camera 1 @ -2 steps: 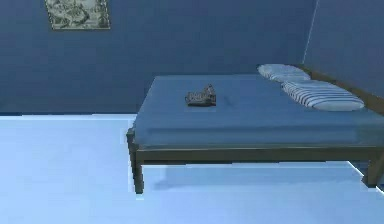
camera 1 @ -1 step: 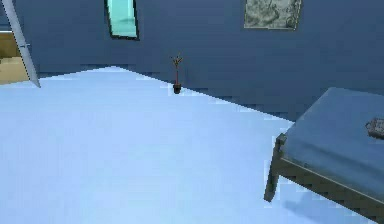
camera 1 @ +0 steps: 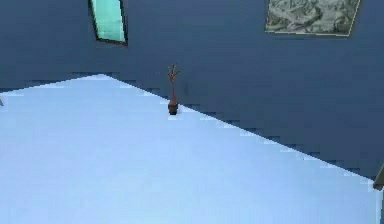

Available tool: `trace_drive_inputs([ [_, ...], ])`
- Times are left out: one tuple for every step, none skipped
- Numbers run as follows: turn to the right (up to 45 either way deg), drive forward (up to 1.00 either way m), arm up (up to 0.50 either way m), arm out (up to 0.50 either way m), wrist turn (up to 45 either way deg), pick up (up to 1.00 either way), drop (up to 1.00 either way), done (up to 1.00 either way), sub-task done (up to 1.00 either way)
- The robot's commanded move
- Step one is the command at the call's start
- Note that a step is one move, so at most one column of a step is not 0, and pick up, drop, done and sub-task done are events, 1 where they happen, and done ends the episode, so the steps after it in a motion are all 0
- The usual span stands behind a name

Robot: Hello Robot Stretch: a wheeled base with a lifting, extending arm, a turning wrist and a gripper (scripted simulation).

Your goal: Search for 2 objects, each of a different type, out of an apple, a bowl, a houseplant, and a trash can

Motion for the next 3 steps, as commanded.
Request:
trace_drive_inputs([
  [0.0, 1.00, 0.00, 0.00, 0.0, 0.00, 0.00, 0.00, 0.00],
  [0.0, 0.95, 0.00, 0.00, 0.0, 0.00, 0.00, 0.00, 0.00],
  [-15.0, 0.00, 0.00, 0.00, 0.0, 0.00, 0.00, 0.00, 0.00],
])
